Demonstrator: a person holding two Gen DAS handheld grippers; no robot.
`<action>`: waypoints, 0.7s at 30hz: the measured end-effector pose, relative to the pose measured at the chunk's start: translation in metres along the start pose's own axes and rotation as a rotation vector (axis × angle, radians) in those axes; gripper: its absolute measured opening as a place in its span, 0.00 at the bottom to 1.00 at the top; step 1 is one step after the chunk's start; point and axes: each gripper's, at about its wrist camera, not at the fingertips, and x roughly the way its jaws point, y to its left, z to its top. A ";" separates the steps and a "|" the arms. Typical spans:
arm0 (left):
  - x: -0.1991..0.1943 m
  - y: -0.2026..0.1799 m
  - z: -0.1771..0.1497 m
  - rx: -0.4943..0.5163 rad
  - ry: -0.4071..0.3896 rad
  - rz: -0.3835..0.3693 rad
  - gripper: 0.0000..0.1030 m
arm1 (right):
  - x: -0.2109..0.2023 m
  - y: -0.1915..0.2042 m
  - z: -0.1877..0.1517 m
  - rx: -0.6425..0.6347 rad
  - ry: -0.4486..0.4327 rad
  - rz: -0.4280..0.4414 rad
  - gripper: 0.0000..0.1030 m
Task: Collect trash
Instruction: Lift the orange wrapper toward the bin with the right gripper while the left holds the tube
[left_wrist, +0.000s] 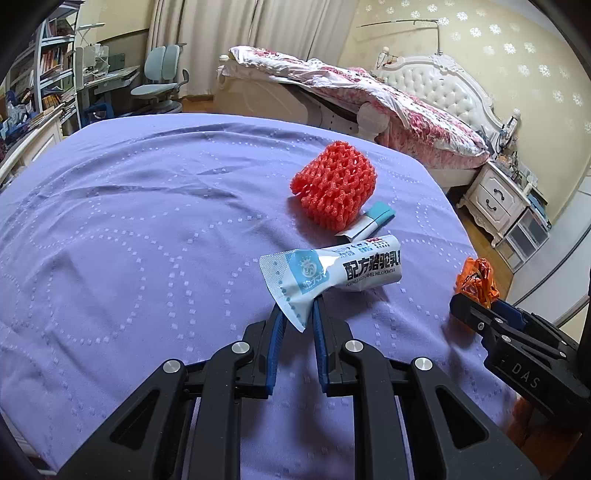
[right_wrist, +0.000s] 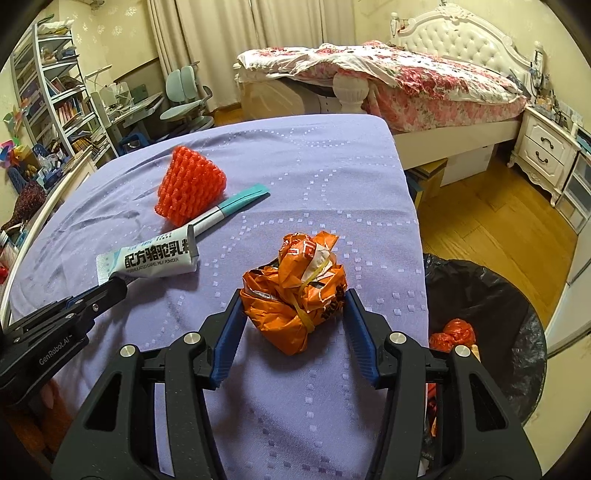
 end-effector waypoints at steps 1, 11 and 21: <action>-0.002 0.001 -0.001 0.000 -0.003 -0.001 0.17 | -0.002 0.001 -0.001 -0.003 -0.002 0.002 0.50; -0.021 -0.012 -0.009 0.008 -0.032 -0.017 0.17 | -0.031 -0.006 -0.013 -0.001 -0.037 -0.005 0.50; -0.026 -0.055 -0.020 0.072 -0.040 -0.054 0.17 | -0.062 -0.047 -0.032 0.069 -0.074 -0.064 0.50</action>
